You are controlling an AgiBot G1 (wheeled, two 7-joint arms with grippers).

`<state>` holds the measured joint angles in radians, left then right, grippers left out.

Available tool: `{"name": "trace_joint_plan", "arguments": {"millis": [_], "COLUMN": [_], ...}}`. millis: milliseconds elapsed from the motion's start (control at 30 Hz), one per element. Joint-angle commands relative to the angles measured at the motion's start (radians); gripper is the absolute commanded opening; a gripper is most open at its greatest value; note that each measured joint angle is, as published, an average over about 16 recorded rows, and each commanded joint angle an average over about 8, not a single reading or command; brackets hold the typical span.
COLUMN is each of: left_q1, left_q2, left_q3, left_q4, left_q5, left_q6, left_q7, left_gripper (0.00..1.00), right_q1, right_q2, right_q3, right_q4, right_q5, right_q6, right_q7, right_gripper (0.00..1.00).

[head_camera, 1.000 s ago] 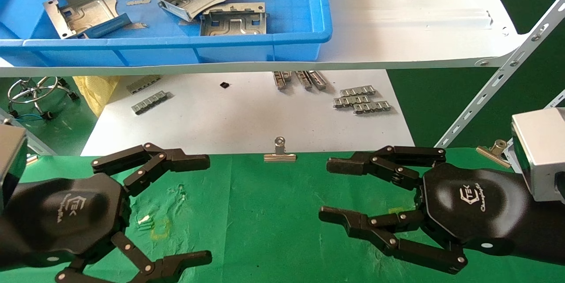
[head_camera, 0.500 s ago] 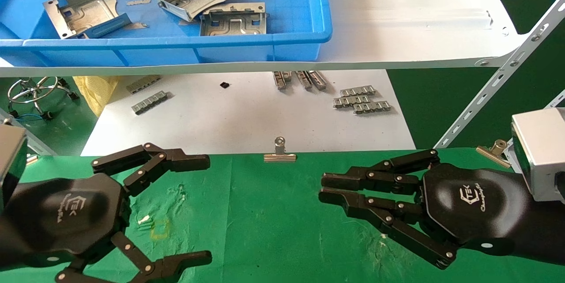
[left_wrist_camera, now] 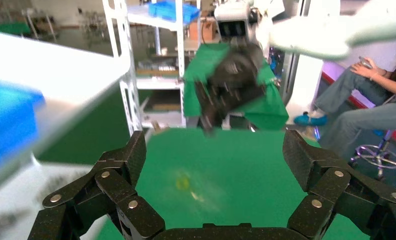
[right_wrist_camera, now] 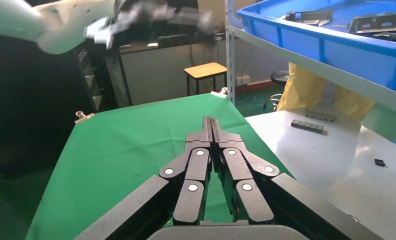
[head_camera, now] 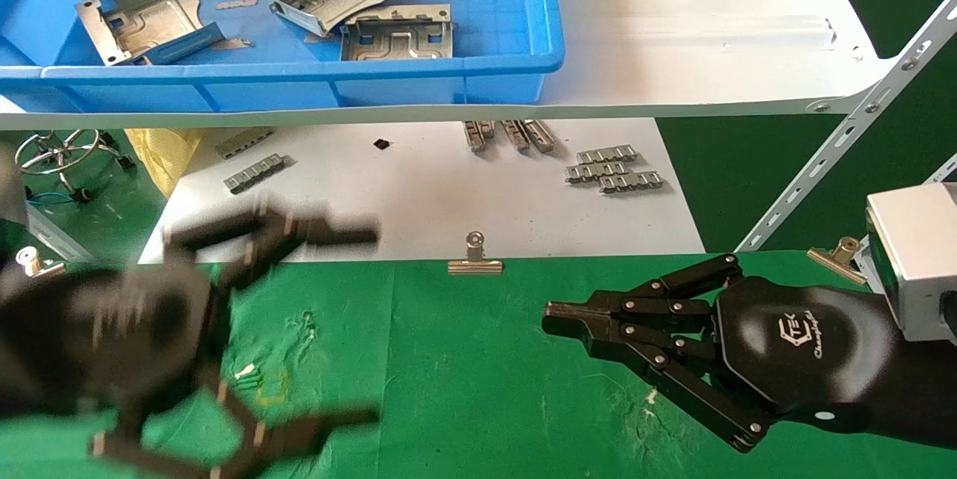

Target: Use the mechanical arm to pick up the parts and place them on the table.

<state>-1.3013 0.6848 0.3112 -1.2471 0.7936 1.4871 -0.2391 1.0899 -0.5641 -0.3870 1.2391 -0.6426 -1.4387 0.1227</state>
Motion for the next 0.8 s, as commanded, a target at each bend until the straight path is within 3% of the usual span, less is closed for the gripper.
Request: {"name": "trace_joint_plan", "arguments": {"millis": [33, 200, 400, 667, 733, 800], "left_q1": [-0.068, -0.294, -0.544, -0.750, -0.782, -0.807], "left_q2": [0.019, 0.113, 0.245, 0.389, 0.413, 0.431], "left_q3": [0.008, 0.069, 0.142, 0.215, 0.232, 0.245], "left_q4": [-0.004, 0.178, 0.524, 0.881, 0.947, 1.004], "left_q5": [0.013, 0.155, 0.348, 0.535, 0.566, 0.588], "left_q6": [-0.005, -0.016, -0.099, -0.303, -0.332, -0.352], "left_q7": [-0.026, -0.026, 0.054, 0.122, 0.124, 0.123], "left_gripper": [1.00, 1.00, 1.00, 1.00, 1.00, 1.00], "right_q1": [0.000, 0.000, 0.000, 0.000, 0.000, 0.000], "right_q2": [0.000, 0.000, 0.000, 0.000, 0.000, 0.000], "right_q3": [0.000, 0.000, 0.000, 0.000, 0.000, 0.000], "right_q4": [0.000, 0.000, 0.000, 0.000, 0.000, 0.000], "right_q5": [0.000, 0.000, 0.000, 0.000, 0.000, 0.000], "right_q6": [0.000, 0.000, 0.000, 0.000, 0.000, 0.000], "right_q7": [0.000, 0.000, 0.000, 0.000, 0.000, 0.000], "right_gripper": [0.00, 0.00, 0.00, 0.01, 0.08, 0.30]}}
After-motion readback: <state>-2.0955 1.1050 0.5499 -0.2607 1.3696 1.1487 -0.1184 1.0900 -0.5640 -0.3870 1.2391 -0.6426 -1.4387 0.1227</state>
